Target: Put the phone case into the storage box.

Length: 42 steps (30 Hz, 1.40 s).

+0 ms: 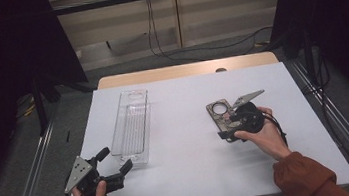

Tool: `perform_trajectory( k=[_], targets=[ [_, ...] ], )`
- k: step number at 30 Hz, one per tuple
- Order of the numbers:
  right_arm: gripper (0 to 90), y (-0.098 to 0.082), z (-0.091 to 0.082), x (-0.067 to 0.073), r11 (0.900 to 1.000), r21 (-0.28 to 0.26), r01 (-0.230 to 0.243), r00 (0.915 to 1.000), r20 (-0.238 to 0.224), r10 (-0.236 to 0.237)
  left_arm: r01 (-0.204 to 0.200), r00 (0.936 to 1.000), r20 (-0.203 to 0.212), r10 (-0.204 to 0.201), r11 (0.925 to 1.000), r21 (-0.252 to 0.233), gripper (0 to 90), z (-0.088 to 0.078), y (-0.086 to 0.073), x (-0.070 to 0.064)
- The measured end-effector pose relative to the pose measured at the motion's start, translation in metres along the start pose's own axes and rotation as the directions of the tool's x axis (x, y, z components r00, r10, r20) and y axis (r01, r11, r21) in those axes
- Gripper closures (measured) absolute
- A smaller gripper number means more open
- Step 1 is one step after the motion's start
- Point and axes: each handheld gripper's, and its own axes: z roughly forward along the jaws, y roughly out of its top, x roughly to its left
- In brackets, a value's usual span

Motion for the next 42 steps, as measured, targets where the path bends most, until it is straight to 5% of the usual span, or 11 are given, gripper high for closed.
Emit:
perform_trajectory(
  k=[3, 14, 17, 24, 25, 30, 42],
  targets=[
    [4.0, 0.001, 0.0, -0.007, 0.999, 0.022, -0.041, 0.9987, 0.033, 0.04, -0.004, 1.0, -0.006, 0.004, 1.0, 0.003, 3.9, 0.0, 0.0, 0.0],
    [5.1, 0.017, 0.015, -0.03, 0.991, 0.09, -0.101, 0.9915, 0.09, 0.093, -0.005, 1.0, -0.002, 0.006, 0.9999, 0.009, 3.9, 0.0, 0.0, 0.001],
    [8.5, 0.021, 0.019, -0.035, 0.98, 0.156, -0.125, 0.9879, 0.111, 0.109, -0.003, 1.0, -0.006, 0.003, 1.0, 0.007, 4.0, 0.0, 0.0, 0.001],
    [5.2, 0.029, 0.027, -0.041, 0.966, 0.198, -0.165, 0.9797, 0.146, 0.138, 0.003, 1.0, -0.004, -0.003, 1.0, 0.009, 4.0, 0.001, 0.0, 0.0],
    [4.8, 0.028, 0.03, -0.043, 0.971, 0.188, -0.149, 0.9819, 0.145, 0.122, 0.002, 1.0, -0.004, -0.002, 1.0, 0.008, 3.9, 0.001, 0.0, 0.0],
    [5.0, 0.029, 0.039, -0.043, 0.964, 0.229, -0.139, 0.9832, 0.148, 0.106, -0.001, 1.0, 0.002, 0.001, 1.0, 0.007, 4.0, 0.001, 0.0, 0.0],
    [0.0, 0.033, 0.055, -0.038, 0.945, 0.28, -0.166, 0.9736, 0.199, 0.112, -0.006, 1.0, 0.007, 0.006, 0.9999, 0.01, 3.9, 0.001, 0.0, 0.0]
  ],
)
